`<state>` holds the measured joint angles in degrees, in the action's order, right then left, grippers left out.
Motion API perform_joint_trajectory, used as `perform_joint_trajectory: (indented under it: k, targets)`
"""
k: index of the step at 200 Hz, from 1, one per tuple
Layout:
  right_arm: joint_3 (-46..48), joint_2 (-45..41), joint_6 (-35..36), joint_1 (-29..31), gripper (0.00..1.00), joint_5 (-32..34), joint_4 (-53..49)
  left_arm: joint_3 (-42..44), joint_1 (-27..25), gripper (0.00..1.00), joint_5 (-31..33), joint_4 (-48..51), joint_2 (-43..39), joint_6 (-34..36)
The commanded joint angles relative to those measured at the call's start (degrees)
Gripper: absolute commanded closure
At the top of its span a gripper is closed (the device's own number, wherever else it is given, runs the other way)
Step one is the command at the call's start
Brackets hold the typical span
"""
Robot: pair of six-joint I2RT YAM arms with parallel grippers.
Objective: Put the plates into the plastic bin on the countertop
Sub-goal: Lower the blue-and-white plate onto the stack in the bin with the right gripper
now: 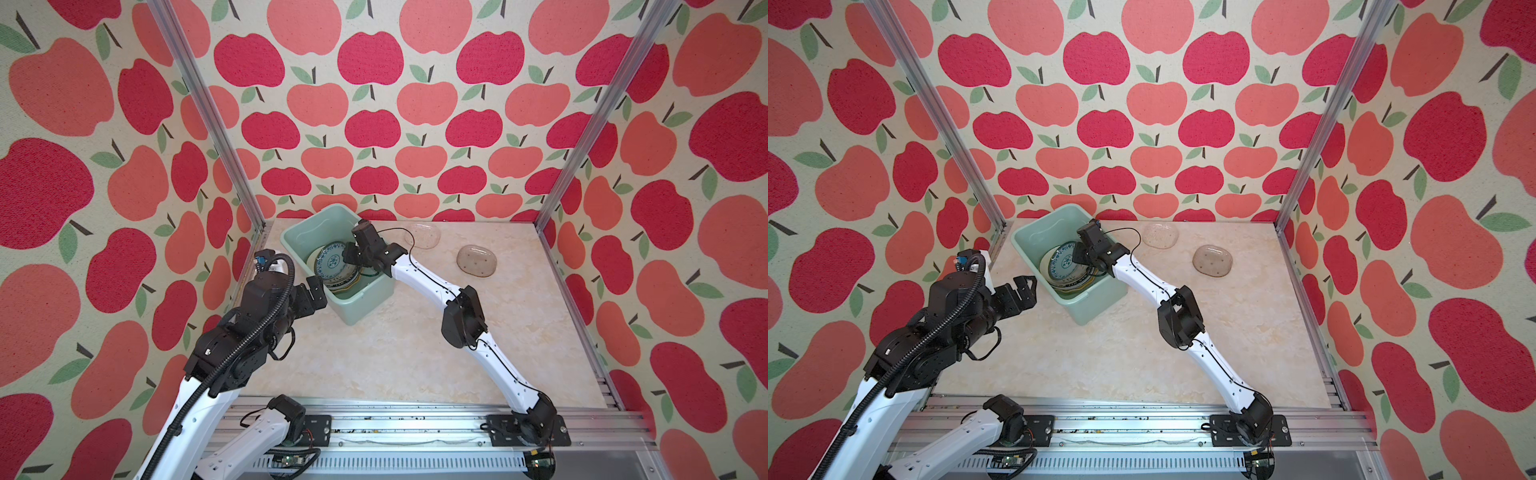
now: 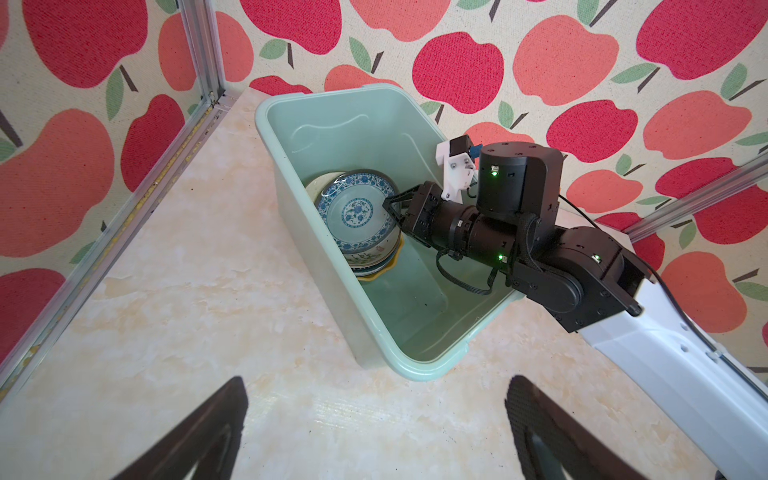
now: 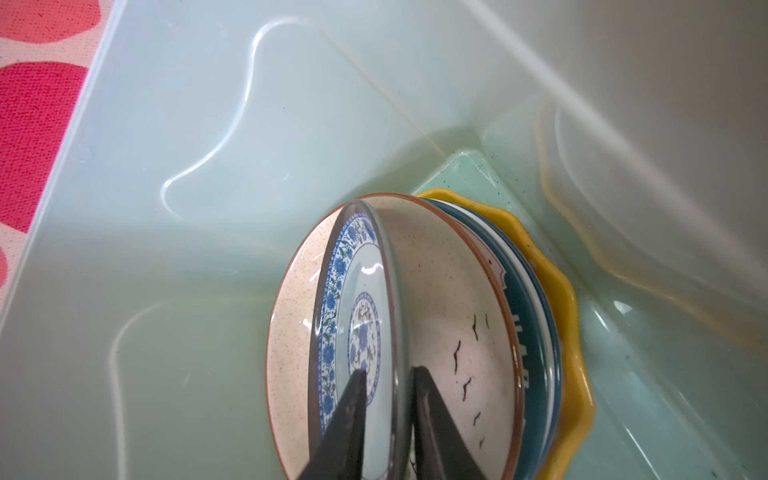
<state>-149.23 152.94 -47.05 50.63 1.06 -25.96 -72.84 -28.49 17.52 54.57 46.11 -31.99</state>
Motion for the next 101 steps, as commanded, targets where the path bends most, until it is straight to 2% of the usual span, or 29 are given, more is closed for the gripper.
perform_joint_trajectory:
  k: [1,101]
  targets:
    - [0.28,1.12,-0.11,-0.01,0.73,0.95,0.65,-1.52,0.29,0.01,0.71,1.54,-0.54,-0.26]
    - [1.08,0.29,0.11,-0.45,0.6,1.49,0.73,-1.71,0.45,0.01,2.3,1.49,-0.75,-1.04]
